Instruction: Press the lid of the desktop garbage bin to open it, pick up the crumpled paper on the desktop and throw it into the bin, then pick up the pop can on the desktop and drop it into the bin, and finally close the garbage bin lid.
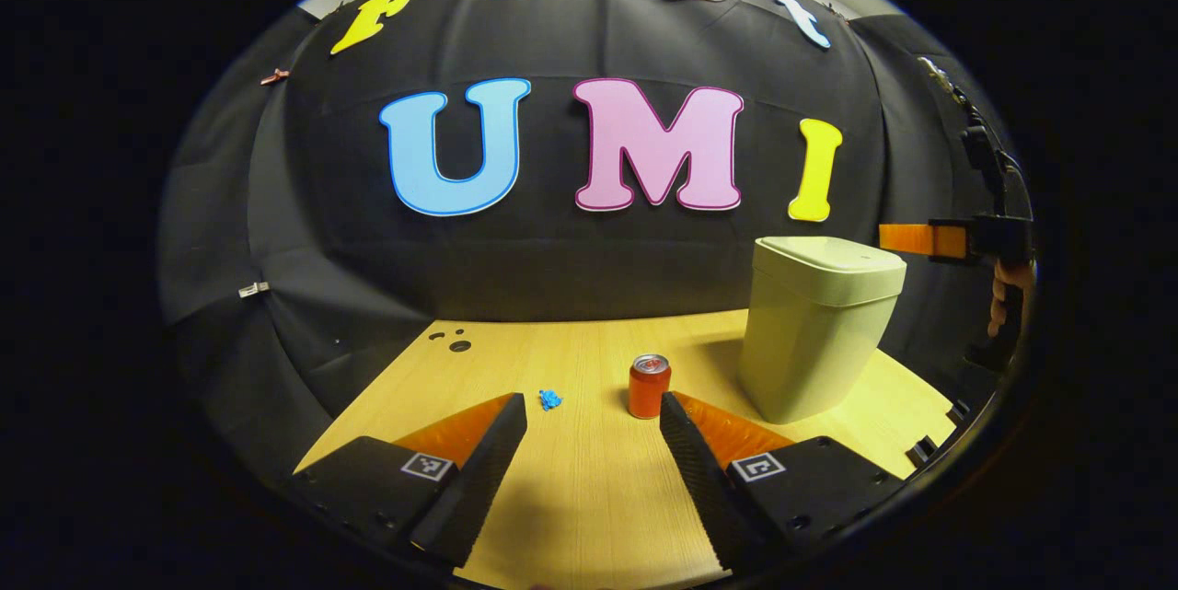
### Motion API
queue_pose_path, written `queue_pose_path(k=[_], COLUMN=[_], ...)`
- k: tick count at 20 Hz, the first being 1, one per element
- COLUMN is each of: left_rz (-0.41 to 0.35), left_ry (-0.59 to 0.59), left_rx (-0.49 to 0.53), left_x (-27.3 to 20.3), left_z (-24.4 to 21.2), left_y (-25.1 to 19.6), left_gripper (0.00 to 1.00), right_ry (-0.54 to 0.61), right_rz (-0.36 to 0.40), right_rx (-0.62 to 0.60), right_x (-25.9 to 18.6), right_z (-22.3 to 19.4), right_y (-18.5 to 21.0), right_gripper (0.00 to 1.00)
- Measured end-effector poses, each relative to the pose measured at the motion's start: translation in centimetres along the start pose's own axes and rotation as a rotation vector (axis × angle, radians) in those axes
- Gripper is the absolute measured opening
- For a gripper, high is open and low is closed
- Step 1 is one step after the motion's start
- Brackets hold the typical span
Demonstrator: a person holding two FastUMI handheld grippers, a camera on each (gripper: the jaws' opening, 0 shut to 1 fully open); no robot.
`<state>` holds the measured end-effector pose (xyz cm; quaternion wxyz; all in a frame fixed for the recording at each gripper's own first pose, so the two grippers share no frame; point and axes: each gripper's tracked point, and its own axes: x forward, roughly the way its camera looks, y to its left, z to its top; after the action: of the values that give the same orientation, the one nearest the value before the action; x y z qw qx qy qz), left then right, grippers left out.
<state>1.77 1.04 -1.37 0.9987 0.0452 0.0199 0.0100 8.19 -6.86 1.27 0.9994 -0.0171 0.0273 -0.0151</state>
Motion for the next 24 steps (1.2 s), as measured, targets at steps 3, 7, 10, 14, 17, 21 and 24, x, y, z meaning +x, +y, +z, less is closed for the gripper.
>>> queue_pose_path(k=[3,7,10,14,17,21,24], left_rz=[0.006,0.023,0.024,0.015,0.011,0.005,0.004], left_ry=[0.012,0.014,0.015,0.021,0.026,0.033,0.023], left_rx=[0.001,0.006,0.014,0.017,0.018,0.020,0.031], left_x=[0.5,1.2,1.7,2.2,2.4,2.6,2.5], left_z=[-0.4,-0.3,-0.2,-0.3,-0.5,-0.6,-0.2], left_y=[0.2,0.5,0.6,0.5,0.5,0.6,0.9], left_gripper=[0.94,0.94,0.94,0.94,0.94,0.94,0.94], right_ry=[-0.011,0.004,0.039,0.070,0.110,0.105,0.112], right_rz=[-0.035,-0.065,-0.079,-0.085,-0.082,-0.071,-0.061], right_rx=[-0.012,-0.018,-0.019,-0.027,0.002,0.013,0.026], right_x=[1.8,4.0,5.1,6.1,6.3,6.2,6.3], right_z=[0.7,0.6,-0.6,-1.7,-3.2,-3.2,-3.4], right_y=[-1.6,-3.1,-3.8,-4.2,-4.3,-4.3,-4.2], right_gripper=[0.05,0.05,0.05,0.05,0.05,0.05,0.05])
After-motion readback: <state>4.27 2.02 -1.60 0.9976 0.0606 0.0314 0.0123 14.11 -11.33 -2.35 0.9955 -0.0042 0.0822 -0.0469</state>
